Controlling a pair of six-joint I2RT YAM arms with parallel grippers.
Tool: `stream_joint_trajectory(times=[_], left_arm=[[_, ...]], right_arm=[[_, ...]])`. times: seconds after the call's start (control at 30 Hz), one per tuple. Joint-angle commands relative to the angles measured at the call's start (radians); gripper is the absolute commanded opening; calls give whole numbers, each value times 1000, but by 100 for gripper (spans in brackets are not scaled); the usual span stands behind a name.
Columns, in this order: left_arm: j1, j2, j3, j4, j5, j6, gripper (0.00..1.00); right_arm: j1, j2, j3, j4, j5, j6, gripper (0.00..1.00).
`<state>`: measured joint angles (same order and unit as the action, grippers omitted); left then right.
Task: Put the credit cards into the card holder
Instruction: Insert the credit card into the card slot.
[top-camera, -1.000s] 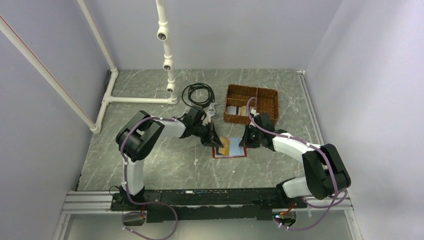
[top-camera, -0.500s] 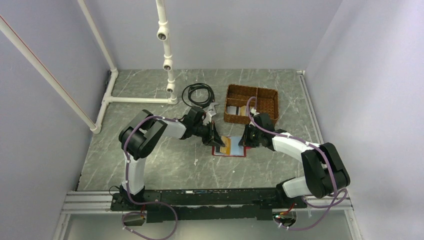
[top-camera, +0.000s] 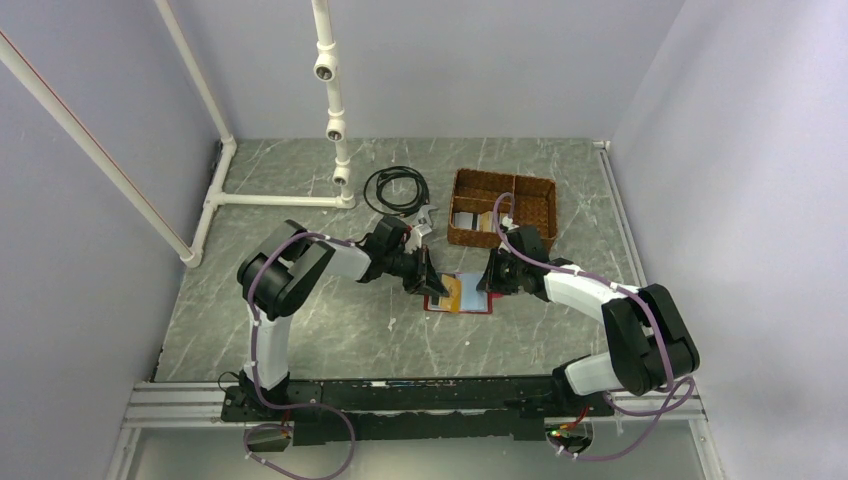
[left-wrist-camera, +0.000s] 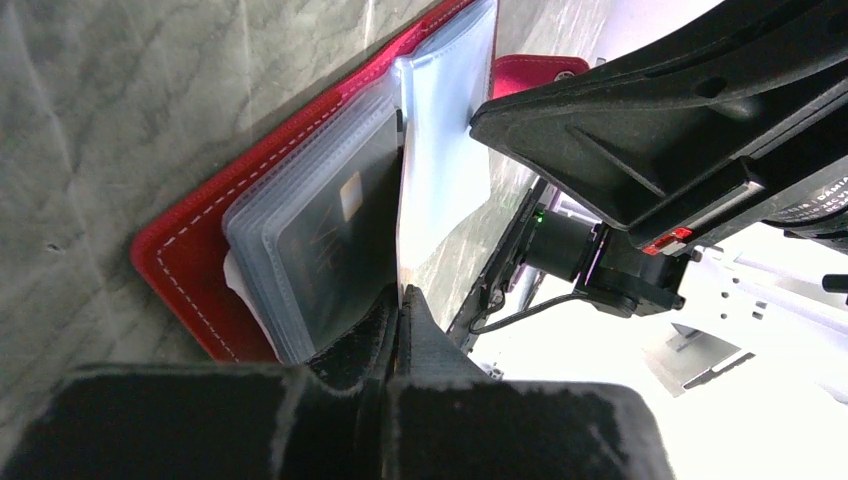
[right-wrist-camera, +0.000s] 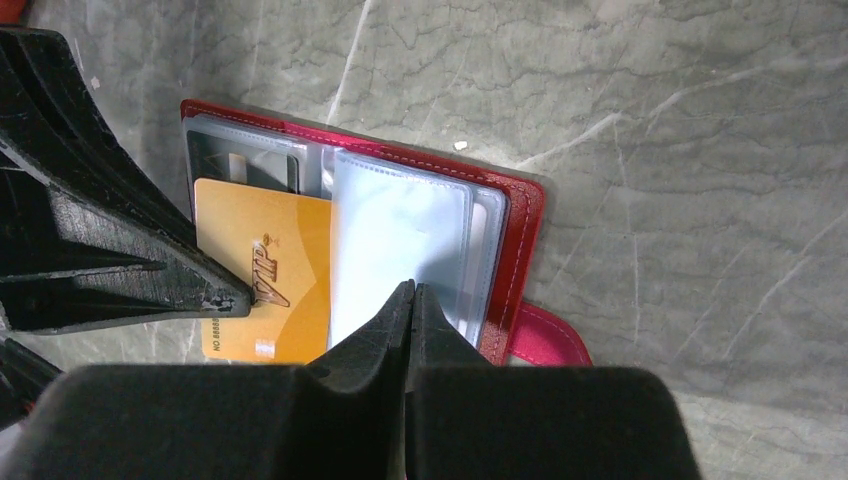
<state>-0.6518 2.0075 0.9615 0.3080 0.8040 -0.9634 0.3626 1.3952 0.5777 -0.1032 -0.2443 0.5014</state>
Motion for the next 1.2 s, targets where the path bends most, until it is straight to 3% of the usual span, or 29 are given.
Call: stream_joint_trajectory(times=[0.0,0.6,0.93,1.17], left_arm=[[-16,-55,1,-9,18,36,0],[-23,-39,46,-26,31,61,0],[-16,3,49,43,-13,16,0],[-16,16,78,26,-56,62,0]], right_arm=[[-1,36,-3,-27,49,-12,0],[-1,37,-3,-31,49,-11,0],[-1,23,-7,-50,62,-1,1],[-1,21,-10,-45,58,-4,2]])
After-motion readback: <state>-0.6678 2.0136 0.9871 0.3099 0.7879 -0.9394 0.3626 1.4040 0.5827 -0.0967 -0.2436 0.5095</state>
